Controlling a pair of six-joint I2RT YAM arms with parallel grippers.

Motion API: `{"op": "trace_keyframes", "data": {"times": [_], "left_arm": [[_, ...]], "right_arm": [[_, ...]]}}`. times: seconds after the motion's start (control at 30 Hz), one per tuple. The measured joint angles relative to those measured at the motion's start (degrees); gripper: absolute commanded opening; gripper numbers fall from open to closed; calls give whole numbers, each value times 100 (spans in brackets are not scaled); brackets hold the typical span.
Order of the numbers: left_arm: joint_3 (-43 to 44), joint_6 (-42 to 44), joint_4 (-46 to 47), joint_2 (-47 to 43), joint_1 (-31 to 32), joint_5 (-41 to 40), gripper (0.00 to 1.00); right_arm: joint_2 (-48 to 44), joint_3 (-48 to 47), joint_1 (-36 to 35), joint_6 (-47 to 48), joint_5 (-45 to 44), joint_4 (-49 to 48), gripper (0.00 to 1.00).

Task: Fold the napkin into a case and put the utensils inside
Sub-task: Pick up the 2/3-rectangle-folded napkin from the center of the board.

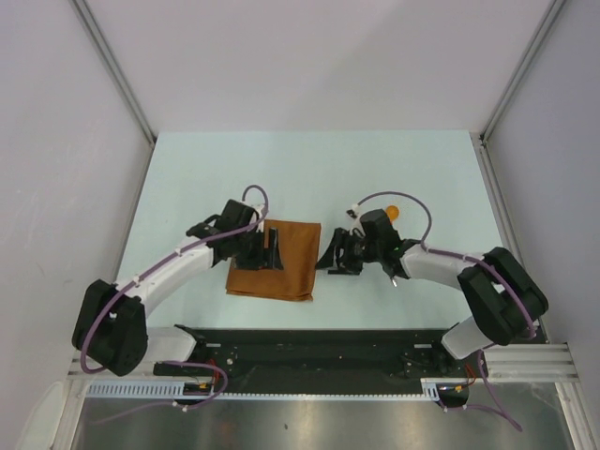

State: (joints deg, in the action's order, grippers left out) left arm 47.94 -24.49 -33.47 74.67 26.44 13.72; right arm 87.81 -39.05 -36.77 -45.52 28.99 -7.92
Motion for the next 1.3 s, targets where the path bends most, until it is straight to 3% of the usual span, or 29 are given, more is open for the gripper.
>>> {"op": "trace_keyframes", "data": {"times": [0.13,0.27,0.53,0.83,1.3], "left_arm": [[-136,-238,308,-109,769,-219,75],[-101,-455,599,-81,1790,-986,75],[570,-815,568,1073,2922,-2225,77],[822,-1113,339,1757,3412,-2892,75],[850,-1314,-55,1987,3709,-3368,56]], "right_arm": [[-208,-96,713,374,-4,323,63],[-140,-238,1163,584,55,529,62],[691,-691,1333,645,457,431,60],[1537,-1156,1213,457,649,72,59],[1982,-1434,758,212,529,-166,51]]}}
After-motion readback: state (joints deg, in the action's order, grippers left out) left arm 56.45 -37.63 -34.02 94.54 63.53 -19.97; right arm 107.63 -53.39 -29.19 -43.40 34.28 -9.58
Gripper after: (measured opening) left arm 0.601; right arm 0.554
